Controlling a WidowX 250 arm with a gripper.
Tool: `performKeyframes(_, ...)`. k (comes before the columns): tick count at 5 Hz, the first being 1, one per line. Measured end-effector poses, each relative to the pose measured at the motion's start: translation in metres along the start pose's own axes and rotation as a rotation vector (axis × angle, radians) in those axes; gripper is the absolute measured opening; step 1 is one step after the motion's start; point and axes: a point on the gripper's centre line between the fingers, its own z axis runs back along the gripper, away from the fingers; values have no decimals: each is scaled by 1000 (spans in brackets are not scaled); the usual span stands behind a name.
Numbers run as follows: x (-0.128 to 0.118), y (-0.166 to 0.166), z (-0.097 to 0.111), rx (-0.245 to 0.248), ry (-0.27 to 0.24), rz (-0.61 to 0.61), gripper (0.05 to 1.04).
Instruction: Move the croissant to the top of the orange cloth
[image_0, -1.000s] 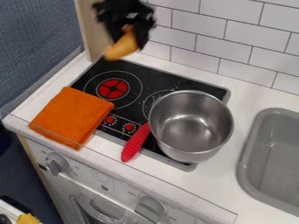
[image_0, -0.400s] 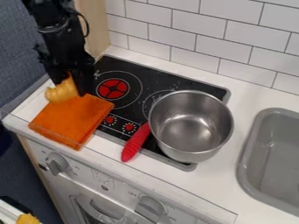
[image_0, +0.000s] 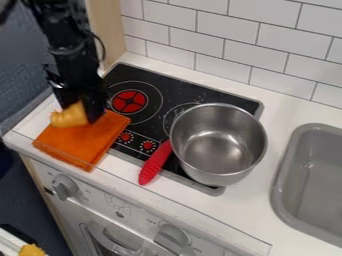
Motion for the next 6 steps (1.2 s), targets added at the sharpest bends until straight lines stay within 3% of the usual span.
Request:
performKeyframes(1,2,-4,-5,1,18,-10,980)
performKeyframes(6,3,-3,-4,8,14,-18,1000)
